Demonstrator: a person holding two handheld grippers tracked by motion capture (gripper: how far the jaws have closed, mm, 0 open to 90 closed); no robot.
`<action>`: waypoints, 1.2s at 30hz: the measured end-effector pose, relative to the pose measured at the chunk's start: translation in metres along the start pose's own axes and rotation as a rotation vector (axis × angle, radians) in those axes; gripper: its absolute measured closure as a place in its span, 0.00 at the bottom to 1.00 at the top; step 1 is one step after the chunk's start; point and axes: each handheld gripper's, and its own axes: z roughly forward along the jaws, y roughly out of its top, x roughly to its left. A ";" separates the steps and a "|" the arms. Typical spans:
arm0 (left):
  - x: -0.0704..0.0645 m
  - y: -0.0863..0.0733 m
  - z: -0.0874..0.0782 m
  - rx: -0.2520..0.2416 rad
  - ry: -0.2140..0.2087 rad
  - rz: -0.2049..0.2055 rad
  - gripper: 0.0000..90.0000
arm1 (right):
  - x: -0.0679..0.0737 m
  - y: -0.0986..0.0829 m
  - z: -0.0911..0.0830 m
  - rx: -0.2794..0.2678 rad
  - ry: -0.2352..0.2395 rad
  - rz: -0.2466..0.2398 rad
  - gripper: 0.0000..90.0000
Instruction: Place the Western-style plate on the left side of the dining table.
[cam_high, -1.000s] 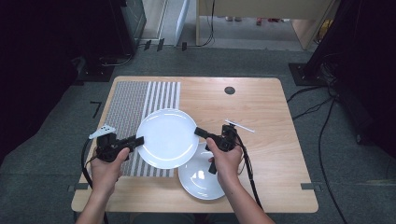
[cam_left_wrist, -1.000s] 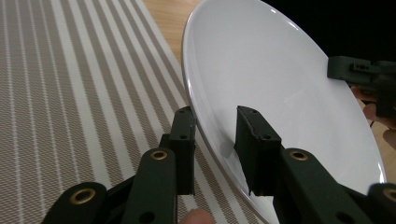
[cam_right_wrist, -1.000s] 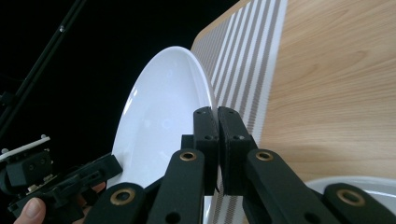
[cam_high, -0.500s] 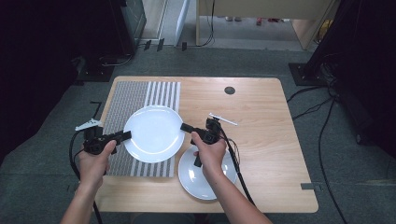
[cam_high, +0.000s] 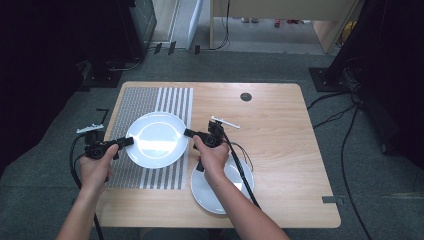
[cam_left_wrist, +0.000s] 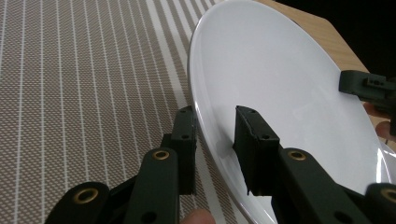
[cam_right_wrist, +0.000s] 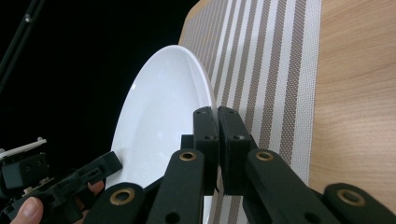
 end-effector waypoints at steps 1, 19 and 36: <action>0.003 0.002 0.002 0.003 0.006 -0.007 0.78 | 0.000 0.001 0.004 -0.002 -0.003 0.006 0.98; 0.041 0.013 0.034 0.036 0.069 -0.095 0.79 | -0.014 0.012 0.059 0.008 -0.087 0.080 0.97; 0.063 0.026 0.062 0.095 0.133 -0.170 0.77 | -0.016 0.026 0.090 0.000 -0.142 0.057 0.97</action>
